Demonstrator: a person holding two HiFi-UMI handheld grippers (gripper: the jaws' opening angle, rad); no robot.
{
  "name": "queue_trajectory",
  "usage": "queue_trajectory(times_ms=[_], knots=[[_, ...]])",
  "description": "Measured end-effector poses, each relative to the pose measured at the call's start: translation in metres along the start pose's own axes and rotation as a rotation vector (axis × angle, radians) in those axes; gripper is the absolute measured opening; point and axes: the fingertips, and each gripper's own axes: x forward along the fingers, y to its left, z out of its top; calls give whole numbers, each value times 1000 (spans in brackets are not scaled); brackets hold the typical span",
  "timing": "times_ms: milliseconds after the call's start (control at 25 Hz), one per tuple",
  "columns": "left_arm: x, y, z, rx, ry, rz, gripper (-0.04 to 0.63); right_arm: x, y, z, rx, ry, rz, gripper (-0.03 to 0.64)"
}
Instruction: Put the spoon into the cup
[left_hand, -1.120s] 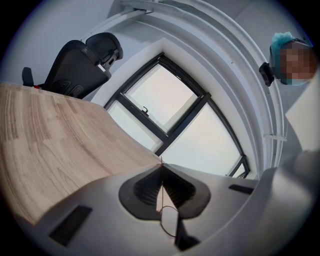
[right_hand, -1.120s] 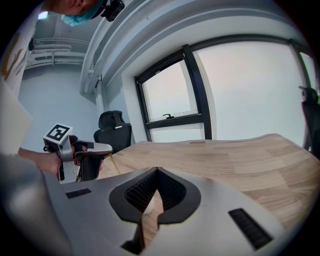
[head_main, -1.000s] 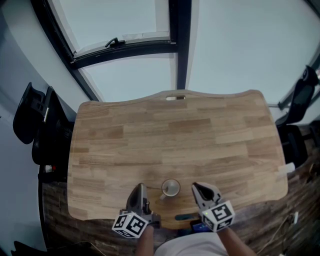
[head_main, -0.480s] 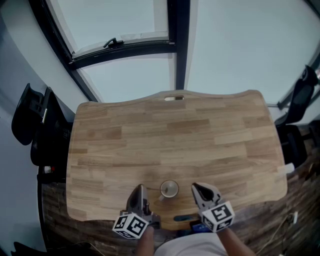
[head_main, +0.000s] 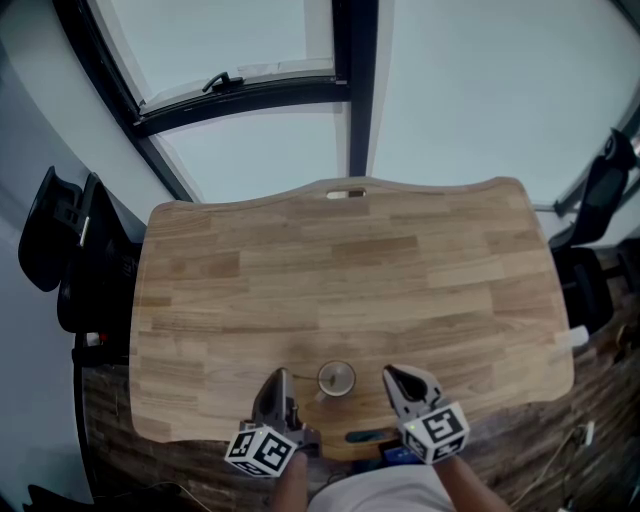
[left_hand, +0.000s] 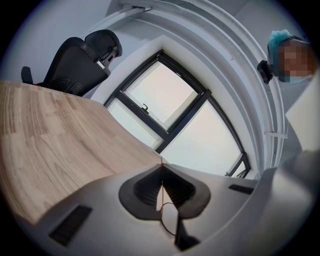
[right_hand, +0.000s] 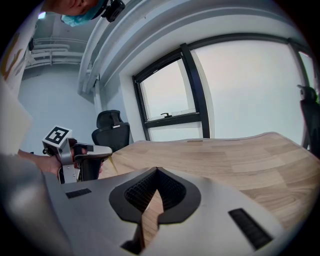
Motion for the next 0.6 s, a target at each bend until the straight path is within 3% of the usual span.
queue_trajectory(times_ms=[600], knots=[[4,2,-7,6,12,3,2,4,-3,-3,13,15,6,-3]])
